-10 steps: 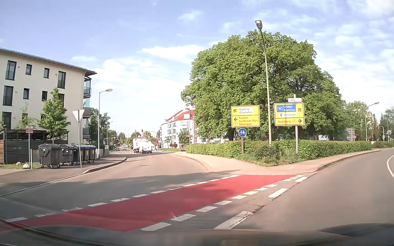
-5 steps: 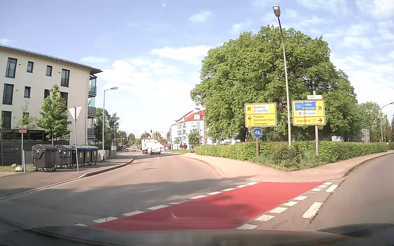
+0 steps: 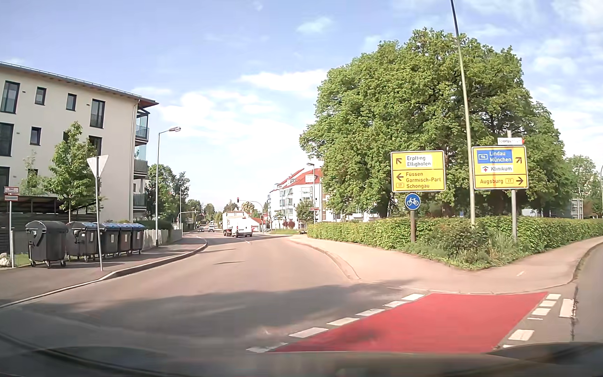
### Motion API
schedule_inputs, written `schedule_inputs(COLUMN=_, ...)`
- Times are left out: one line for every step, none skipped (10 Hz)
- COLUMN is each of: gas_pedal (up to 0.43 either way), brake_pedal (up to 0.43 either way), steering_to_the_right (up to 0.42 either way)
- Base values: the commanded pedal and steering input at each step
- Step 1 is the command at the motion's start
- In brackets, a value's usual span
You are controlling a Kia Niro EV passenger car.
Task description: Follow the waypoints while adhering to traffic rules and regulations
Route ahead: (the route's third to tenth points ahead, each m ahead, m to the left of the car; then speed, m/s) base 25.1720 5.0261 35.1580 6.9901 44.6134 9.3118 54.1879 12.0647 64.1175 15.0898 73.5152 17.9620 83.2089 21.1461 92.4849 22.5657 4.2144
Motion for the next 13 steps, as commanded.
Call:
schedule_inputs(gas_pedal=0.189, brake_pedal=0.0, steering_to_the_right=-0.034)
schedule_inputs(gas_pedal=0.189, brake_pedal=0.0, steering_to_the_right=-0.034)
schedule_inputs(gas_pedal=0.189, brake_pedal=0.0, steering_to_the_right=-0.035)
schedule_inputs(gas_pedal=0.189, brake_pedal=0.0, steering_to_the_right=-0.045)
schedule_inputs(gas_pedal=0.189, brake_pedal=0.0, steering_to_the_right=-0.061)
schedule_inputs(gas_pedal=0.189, brake_pedal=0.0, steering_to_the_right=-0.079)
schedule_inputs(gas_pedal=0.189, brake_pedal=0.0, steering_to_the_right=-0.086)
schedule_inputs(gas_pedal=0.177, brake_pedal=0.0, steering_to_the_right=-0.086)
schedule_inputs(gas_pedal=0.177, brake_pedal=0.0, steering_to_the_right=-0.086)
schedule_inputs(gas_pedal=0.169, brake_pedal=0.0, steering_to_the_right=-0.085)
schedule_inputs(gas_pedal=0.15, brake_pedal=0.0, steering_to_the_right=-0.078)
schedule_inputs(gas_pedal=0.15, brake_pedal=0.0, steering_to_the_right=-0.07)
schedule_inputs(gas_pedal=0.15, brake_pedal=0.0, steering_to_the_right=-0.06)
